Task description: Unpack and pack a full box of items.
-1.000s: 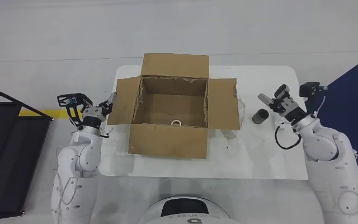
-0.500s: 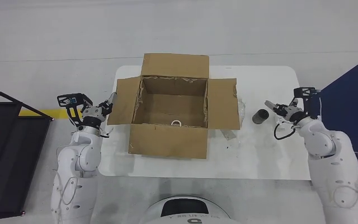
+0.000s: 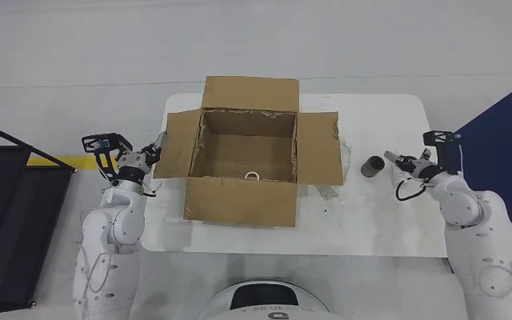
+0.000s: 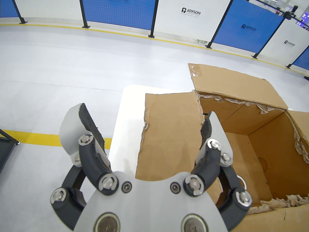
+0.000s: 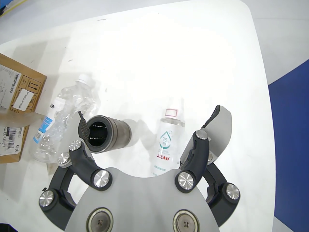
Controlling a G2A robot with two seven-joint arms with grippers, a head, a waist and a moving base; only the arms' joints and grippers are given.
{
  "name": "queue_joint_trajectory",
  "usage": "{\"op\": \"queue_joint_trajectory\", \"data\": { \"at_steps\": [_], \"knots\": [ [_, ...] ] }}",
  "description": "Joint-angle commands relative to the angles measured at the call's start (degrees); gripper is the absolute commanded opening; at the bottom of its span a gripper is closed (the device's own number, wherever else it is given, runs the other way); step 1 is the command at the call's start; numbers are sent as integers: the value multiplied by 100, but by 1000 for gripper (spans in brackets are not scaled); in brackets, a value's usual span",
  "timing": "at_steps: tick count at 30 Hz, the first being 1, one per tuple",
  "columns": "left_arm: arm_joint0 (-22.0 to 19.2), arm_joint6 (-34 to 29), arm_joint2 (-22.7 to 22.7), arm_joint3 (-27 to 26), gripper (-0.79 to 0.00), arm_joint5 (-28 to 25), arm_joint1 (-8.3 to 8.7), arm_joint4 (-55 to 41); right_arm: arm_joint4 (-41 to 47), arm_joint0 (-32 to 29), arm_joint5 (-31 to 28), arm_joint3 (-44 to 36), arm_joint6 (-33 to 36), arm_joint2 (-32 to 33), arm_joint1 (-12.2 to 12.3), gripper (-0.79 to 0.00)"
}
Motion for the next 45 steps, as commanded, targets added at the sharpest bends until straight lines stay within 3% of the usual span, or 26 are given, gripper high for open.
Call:
{"op": "queue_joint_trajectory", "data": {
  "at_steps": [1, 6, 16, 18, 20, 31, 34, 40, 45],
  "knots": [
    [0, 0, 0, 0, 0, 0, 0, 0, -20, -44, 14, 61, 13, 69, 11, 0],
    [0, 0, 0, 0, 0, 0, 0, 0, -235, -134, 84, 117, 170, 123, 37, 0],
    [0, 0, 0, 0, 0, 0, 0, 0, -831, -57, 423, 111, 562, -187, 40, -172],
    [0, 0, 0, 0, 0, 0, 0, 0, -909, -23, 522, 133, 587, -220, 39, -246],
    [0, 0, 0, 0, 0, 0, 0, 0, -1014, 17, 668, 158, 609, -254, 36, -400],
    [0, 0, 0, 0, 0, 0, 0, 0, -1292, 250, 795, 375, 843, -503, 24, -545],
    [0, 0, 0, 0, 0, 0, 0, 0, -1256, 237, 763, 363, 745, -477, 24, -785],
    [0, 0, 0, 0, 0, 0, 0, 0, -848, -30, 712, 114, 277, -158, 23, -785],
    [0, 0, 0, 0, 0, 0, 0, 0, 84, -300, 368, -118, -404, 258, -1, -785]
  ]
}}
